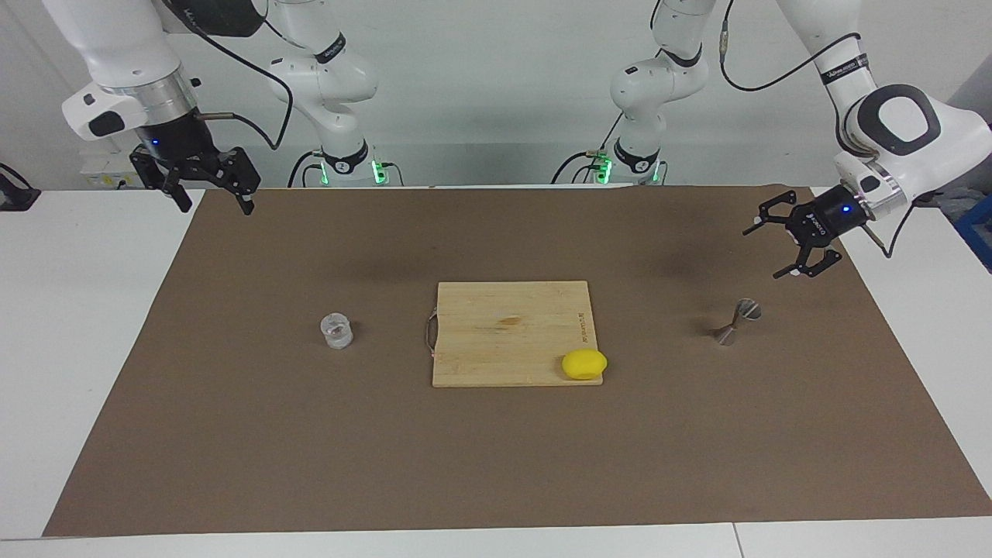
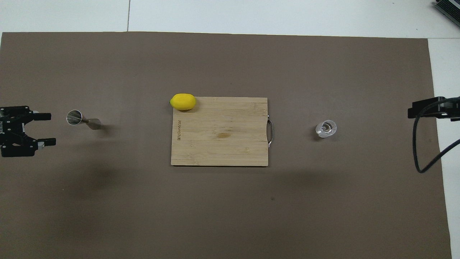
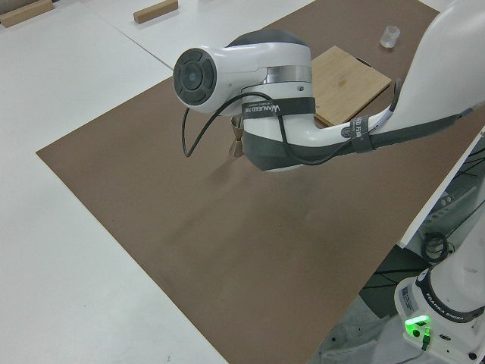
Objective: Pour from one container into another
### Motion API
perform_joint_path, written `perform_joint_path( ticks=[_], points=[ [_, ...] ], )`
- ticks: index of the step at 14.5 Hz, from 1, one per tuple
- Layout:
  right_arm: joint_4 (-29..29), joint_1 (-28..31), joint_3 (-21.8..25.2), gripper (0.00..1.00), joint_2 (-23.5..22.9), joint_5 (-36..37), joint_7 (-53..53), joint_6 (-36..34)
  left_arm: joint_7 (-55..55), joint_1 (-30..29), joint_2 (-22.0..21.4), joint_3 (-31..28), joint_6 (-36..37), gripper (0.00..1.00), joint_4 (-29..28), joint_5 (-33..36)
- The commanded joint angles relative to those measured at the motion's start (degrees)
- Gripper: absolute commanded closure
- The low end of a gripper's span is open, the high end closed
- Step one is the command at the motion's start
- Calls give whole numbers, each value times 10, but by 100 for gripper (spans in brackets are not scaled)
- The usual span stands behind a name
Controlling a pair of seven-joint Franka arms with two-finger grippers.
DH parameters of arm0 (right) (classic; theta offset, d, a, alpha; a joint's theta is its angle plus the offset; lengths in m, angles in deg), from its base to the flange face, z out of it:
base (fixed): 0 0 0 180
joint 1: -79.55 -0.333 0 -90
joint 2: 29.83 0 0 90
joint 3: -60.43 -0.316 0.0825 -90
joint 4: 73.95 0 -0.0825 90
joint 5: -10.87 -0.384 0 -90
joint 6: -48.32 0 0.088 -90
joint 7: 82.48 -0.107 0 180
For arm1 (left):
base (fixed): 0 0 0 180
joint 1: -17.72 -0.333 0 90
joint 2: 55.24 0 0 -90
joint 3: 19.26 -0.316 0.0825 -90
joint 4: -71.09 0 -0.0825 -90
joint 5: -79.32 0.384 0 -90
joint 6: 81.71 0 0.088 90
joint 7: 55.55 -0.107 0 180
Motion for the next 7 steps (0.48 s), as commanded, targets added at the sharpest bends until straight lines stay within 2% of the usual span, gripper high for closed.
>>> perform_joint_path(
  ticks=[1,7],
  points=[
    [-15,6,-4,0,23,-1,-7,-2,-59,-36,82,6,67,0,67,-73],
    [-21,0,-6,0,24,-1,-8,2,-201,-63,125,5,93,0,45,-181]
  ],
)
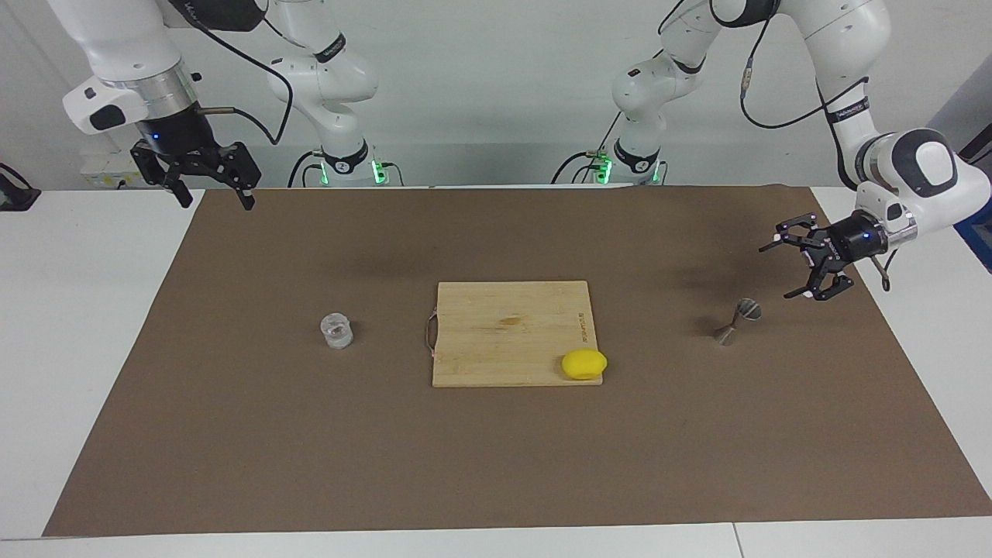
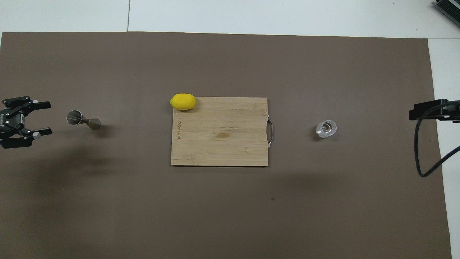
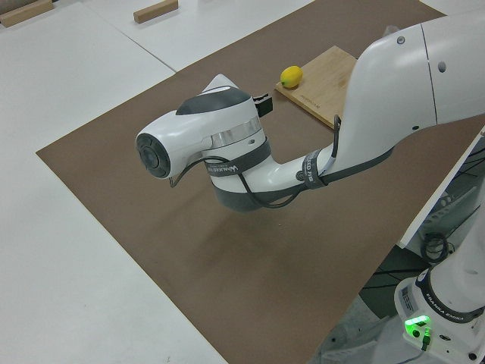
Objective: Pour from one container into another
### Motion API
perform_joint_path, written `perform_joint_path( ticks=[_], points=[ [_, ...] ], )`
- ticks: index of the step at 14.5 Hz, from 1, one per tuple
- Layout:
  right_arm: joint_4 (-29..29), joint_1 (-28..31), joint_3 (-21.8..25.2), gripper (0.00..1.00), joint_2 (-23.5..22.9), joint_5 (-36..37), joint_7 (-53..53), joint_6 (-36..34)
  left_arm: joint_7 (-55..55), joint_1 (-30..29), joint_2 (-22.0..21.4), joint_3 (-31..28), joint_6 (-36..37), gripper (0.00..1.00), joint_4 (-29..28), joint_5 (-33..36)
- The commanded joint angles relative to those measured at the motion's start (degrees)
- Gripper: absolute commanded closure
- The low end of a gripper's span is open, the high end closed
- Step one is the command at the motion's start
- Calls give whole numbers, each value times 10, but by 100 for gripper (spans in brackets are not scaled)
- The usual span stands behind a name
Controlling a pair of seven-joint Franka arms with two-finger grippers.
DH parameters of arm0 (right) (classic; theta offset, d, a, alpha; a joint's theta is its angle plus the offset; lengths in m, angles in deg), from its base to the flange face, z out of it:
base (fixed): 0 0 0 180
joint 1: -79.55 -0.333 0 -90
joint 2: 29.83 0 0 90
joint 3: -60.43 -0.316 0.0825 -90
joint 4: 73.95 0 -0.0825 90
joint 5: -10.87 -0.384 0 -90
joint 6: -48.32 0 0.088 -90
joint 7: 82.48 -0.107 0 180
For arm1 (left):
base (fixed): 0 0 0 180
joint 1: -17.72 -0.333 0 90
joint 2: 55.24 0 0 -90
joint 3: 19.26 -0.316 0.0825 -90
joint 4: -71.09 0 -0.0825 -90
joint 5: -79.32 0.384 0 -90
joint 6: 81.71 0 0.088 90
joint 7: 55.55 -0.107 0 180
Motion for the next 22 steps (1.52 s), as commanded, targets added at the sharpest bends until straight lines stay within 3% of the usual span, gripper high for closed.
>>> perform_joint_path(
  ticks=[1,3,10,22],
  points=[
    [-18,1,-4,0,13,-1,-8,-1,-53,-21,26,5,19,0,-3,-56],
    [-17,1,-4,0,14,-1,-8,-2,-54,-32,85,11,58,0,33,-86],
    [-20,1,-4,0,14,-1,-8,3,-150,-47,173,11,99,0,53,-126],
    [-23,7,-4,0,19,7,-8,-30,-318,-33,183,13,96,0,53,-108]
  ],
)
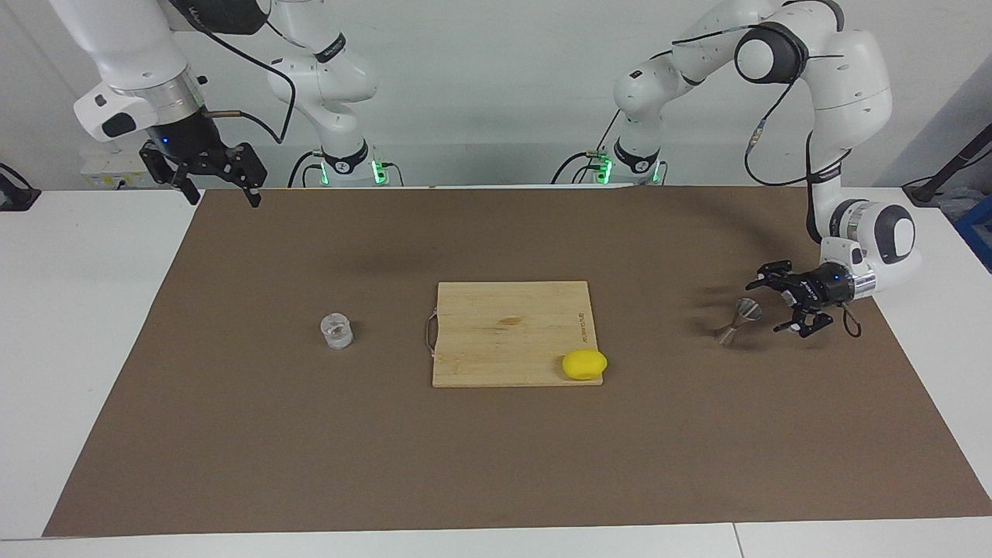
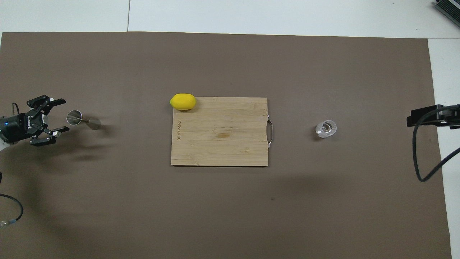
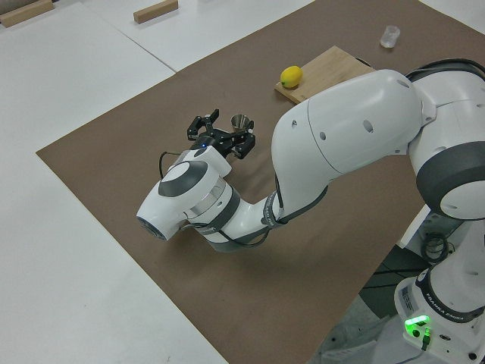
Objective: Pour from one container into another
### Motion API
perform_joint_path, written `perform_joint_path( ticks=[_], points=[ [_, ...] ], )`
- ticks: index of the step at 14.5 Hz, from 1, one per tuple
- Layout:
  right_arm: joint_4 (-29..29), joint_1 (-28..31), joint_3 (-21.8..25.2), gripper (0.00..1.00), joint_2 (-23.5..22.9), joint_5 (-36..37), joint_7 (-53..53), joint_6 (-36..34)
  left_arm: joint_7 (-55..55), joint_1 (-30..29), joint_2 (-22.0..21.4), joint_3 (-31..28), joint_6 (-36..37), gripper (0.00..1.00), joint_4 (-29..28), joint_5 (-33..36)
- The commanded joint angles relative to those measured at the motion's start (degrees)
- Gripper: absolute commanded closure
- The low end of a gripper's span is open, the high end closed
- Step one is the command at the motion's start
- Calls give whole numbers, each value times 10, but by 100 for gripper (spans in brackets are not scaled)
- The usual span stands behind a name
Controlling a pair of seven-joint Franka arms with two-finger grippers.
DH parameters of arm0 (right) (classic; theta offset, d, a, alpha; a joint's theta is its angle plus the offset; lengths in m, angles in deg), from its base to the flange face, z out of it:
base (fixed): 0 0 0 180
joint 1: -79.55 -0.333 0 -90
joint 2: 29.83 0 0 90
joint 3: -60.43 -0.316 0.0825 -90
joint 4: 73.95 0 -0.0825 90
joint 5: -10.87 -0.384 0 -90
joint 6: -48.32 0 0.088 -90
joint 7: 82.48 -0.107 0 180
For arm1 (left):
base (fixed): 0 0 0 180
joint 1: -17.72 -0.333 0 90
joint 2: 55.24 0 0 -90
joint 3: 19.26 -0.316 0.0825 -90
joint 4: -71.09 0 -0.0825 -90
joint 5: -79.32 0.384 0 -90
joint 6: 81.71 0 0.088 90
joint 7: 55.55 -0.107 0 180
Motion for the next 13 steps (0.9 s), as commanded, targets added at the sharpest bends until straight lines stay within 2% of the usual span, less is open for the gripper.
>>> perform_joint_path(
  ticks=[1,5,13],
  points=[
    [-17,10,-3,0,16,5,-8,5,-46,4,9,-1,-2,0,6,13],
    [-8,12,0,0,-12,22,-5,24,-67,10,9,-2,-14,0,-1,14],
    [-9,14,4,0,-11,17,-11,35,-92,22,9,-2,-27,1,-2,21]
  ],
)
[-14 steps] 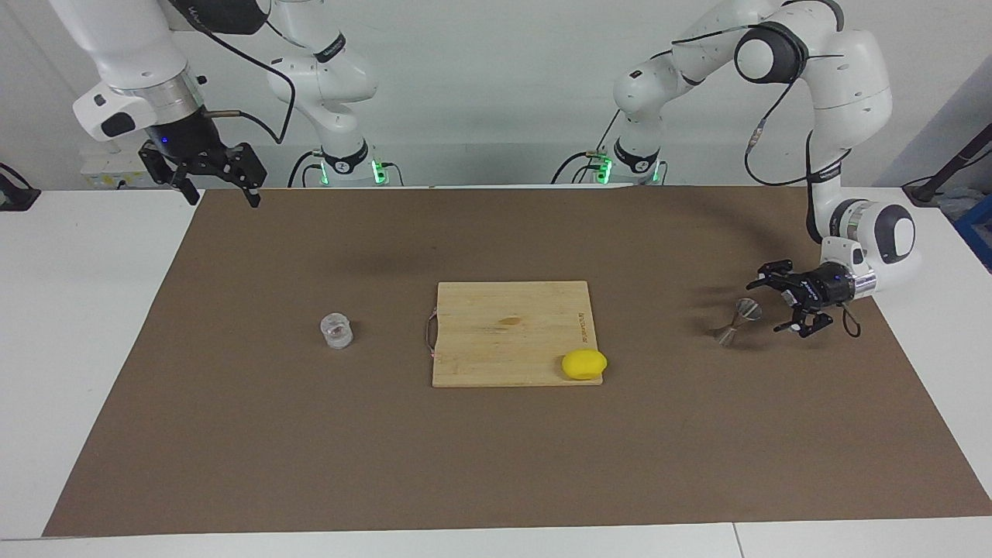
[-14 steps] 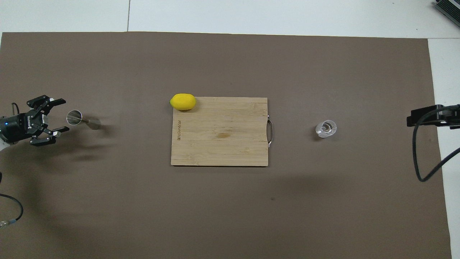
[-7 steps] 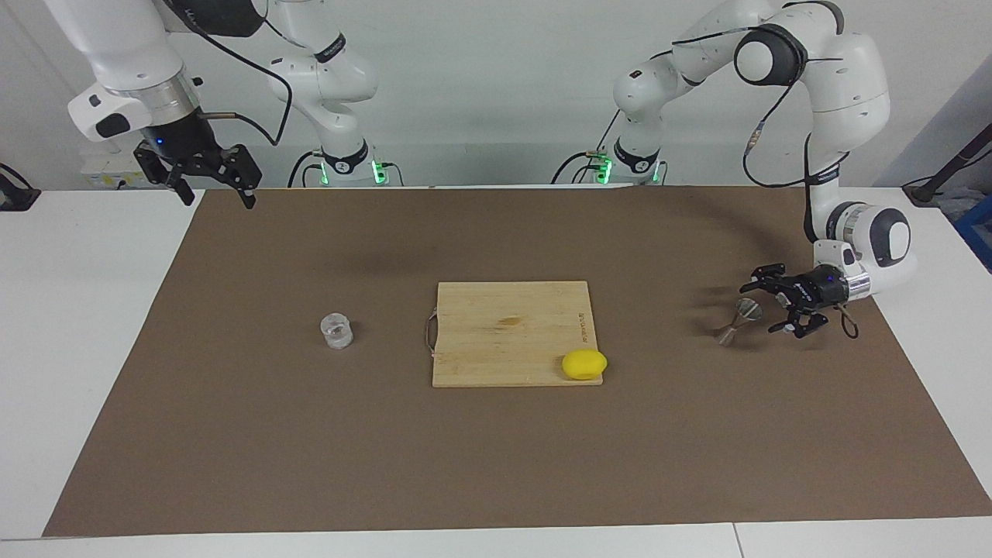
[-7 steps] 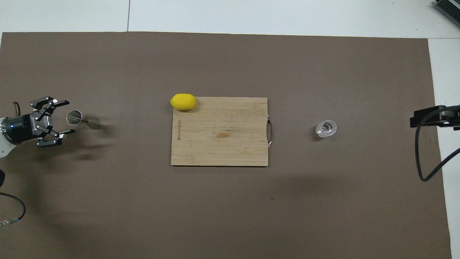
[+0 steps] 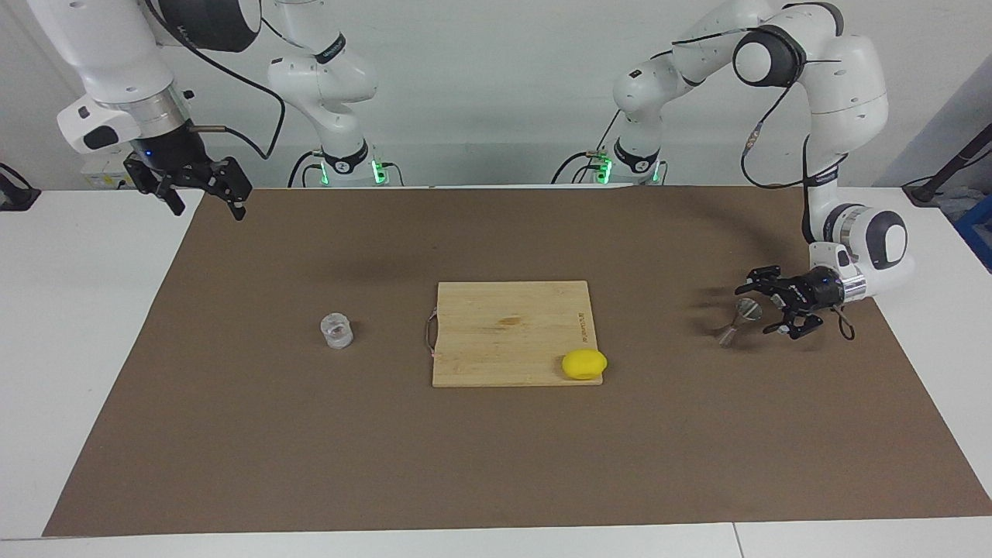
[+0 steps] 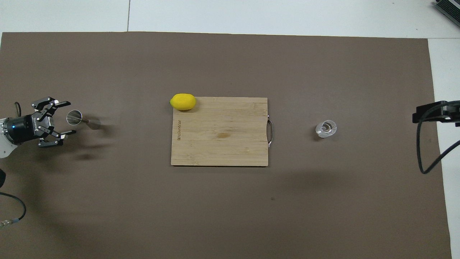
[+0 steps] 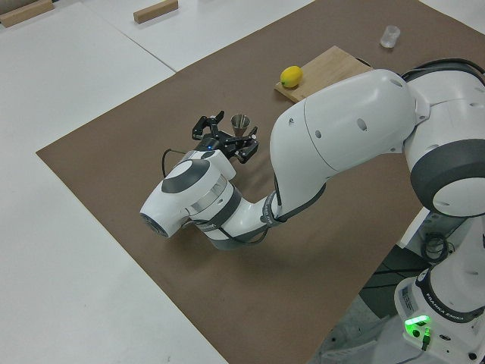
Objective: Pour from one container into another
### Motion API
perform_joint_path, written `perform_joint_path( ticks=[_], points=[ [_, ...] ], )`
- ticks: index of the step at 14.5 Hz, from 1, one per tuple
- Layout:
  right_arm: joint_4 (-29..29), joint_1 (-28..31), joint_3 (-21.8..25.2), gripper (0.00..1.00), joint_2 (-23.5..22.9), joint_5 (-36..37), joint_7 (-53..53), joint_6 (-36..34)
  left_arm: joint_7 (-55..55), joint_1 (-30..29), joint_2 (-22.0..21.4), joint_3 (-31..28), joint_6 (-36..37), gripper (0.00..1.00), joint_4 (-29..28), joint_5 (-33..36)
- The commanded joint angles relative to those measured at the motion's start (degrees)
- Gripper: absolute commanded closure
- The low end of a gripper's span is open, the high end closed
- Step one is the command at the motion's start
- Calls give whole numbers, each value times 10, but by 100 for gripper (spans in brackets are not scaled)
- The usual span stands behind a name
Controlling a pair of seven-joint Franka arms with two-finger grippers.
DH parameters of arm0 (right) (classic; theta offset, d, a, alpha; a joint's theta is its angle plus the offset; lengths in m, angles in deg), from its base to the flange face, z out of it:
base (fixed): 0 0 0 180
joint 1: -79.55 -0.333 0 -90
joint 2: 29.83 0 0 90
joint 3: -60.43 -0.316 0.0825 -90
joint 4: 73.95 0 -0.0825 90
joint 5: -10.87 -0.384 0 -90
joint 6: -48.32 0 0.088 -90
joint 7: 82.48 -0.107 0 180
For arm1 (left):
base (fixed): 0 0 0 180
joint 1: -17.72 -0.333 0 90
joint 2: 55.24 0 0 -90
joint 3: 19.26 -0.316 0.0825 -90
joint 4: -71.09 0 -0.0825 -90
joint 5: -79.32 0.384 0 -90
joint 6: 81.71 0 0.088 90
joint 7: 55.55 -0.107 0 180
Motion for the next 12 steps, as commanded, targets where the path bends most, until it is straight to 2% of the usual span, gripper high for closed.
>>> perform_joint_path(
  ticks=[1,4,7,9,10,12],
  points=[
    [-12,8,-4,0,3,2,-9,19,-19,8,0,-3,-14,3,0,7],
    [-27,12,-5,0,-1,-21,-25,30,-21,7,0,-3,-15,12,0,15],
    [-71,45,-4,0,-1,-109,-60,36,-21,4,0,-4,-16,16,0,16],
    [-118,77,-5,0,-2,-178,-61,52,-21,3,0,-4,-20,27,0,16],
    [-131,92,-4,0,-6,-215,-61,51,-20,3,0,-3,-22,29,0,16],
    [-133,122,-4,0,-40,-283,-69,30,-18,3,0,-3,-24,32,-1,15]
  ],
)
